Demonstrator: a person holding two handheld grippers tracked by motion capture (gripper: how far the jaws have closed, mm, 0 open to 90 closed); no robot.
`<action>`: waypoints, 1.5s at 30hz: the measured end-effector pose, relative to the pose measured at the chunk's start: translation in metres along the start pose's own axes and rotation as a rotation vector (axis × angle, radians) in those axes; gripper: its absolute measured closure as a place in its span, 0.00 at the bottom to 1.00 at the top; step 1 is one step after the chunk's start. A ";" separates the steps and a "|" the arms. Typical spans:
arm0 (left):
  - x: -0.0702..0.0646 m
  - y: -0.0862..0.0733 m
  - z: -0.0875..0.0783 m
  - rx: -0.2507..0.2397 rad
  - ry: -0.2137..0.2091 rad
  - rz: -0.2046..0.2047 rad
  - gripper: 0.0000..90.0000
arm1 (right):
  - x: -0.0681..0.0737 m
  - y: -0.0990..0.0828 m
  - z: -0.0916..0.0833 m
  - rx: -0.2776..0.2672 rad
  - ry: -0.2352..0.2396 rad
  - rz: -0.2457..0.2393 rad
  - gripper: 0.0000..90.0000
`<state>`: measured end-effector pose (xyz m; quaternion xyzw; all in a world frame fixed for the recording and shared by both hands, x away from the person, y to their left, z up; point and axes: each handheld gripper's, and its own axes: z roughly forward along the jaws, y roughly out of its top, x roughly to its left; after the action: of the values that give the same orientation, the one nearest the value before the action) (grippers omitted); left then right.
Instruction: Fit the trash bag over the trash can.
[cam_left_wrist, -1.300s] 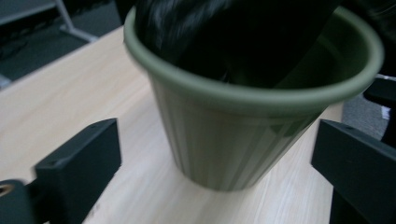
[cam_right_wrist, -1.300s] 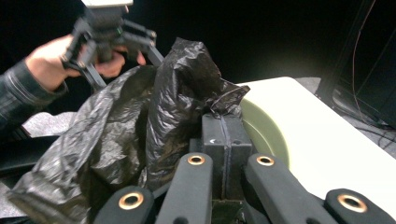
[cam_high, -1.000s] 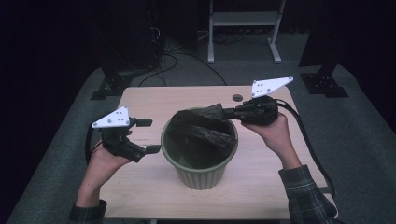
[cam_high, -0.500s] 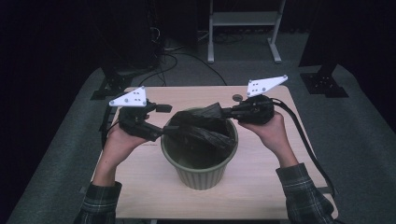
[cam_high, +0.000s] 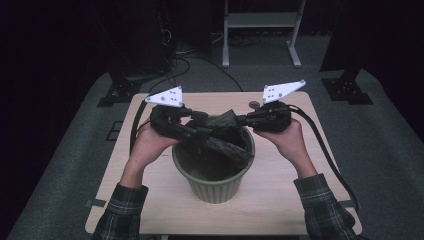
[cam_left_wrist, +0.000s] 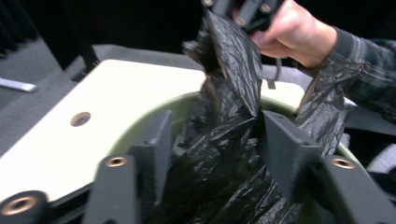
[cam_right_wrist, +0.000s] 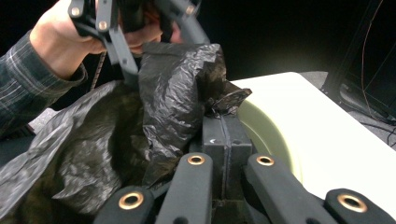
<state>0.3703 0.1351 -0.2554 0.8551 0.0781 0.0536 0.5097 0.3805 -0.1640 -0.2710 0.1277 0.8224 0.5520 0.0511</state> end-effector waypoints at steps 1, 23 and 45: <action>0.000 -0.001 0.001 0.010 -0.008 0.003 0.56 | -0.001 0.000 0.001 0.001 -0.001 0.002 1.00; 0.010 -0.024 0.000 0.034 -0.003 -0.102 0.99 | 0.012 -0.020 -0.040 -0.031 -0.034 0.045 0.75; 0.011 -0.028 -0.008 0.032 0.001 -0.119 0.99 | 0.056 -0.061 -0.041 -0.068 0.105 0.028 0.93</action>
<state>0.3773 0.1577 -0.2763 0.8570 0.1301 0.0223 0.4982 0.3080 -0.2080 -0.3084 0.1083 0.8028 0.5864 0.0042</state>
